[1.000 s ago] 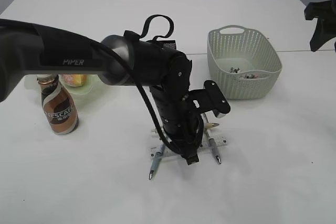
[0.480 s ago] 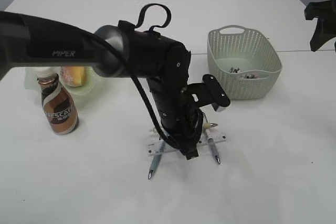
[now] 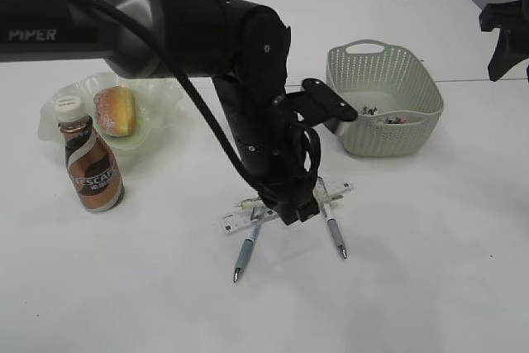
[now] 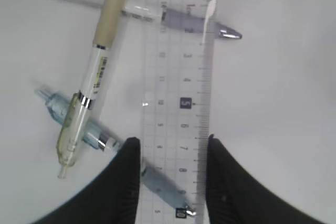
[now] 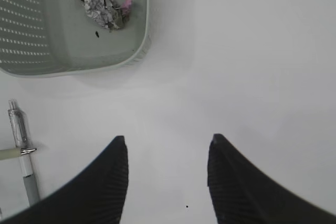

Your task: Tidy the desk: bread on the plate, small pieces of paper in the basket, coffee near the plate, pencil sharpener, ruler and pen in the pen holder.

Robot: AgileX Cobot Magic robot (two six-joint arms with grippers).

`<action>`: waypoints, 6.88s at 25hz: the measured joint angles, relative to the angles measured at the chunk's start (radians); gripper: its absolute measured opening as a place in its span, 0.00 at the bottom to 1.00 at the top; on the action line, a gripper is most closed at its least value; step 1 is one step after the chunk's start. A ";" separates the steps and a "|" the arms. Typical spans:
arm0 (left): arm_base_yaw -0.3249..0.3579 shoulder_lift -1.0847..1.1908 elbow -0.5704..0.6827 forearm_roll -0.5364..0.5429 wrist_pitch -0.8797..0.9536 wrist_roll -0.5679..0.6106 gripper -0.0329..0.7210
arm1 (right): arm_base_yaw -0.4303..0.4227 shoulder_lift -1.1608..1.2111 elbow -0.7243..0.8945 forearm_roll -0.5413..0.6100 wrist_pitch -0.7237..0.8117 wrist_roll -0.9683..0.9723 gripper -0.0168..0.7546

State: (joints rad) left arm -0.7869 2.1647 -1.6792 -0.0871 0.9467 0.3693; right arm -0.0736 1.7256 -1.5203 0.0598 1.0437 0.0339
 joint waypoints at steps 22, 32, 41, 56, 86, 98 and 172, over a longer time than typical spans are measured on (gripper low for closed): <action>0.131 -0.072 -0.221 0.055 -0.007 -0.503 0.38 | 0.000 0.000 0.000 0.000 0.033 0.000 0.50; 0.131 -0.153 -0.079 0.131 -0.408 -0.503 0.38 | 0.000 0.000 0.000 -0.006 0.033 0.000 0.50; 0.161 -0.177 0.308 0.143 -1.168 -0.503 0.38 | 0.000 0.000 0.000 -0.032 0.033 0.000 0.50; 0.271 0.017 0.242 0.145 -1.570 -0.503 0.38 | 0.000 0.000 0.000 -0.051 0.033 -0.017 0.50; 0.302 0.196 0.067 0.139 -1.489 -0.523 0.39 | 0.000 0.000 0.000 -0.060 0.006 -0.024 0.50; 0.302 0.196 0.066 0.137 -1.482 -0.526 0.51 | 0.000 0.000 0.000 -0.060 0.000 -0.024 0.50; 0.504 -0.726 0.066 0.429 0.307 -0.627 0.51 | 0.436 0.244 -0.145 0.166 0.134 -0.776 0.74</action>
State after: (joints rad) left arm -0.2833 1.4390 -1.6131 0.3414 1.2539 -0.2577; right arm 0.3626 1.9696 -1.6655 0.2263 1.1777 -0.7421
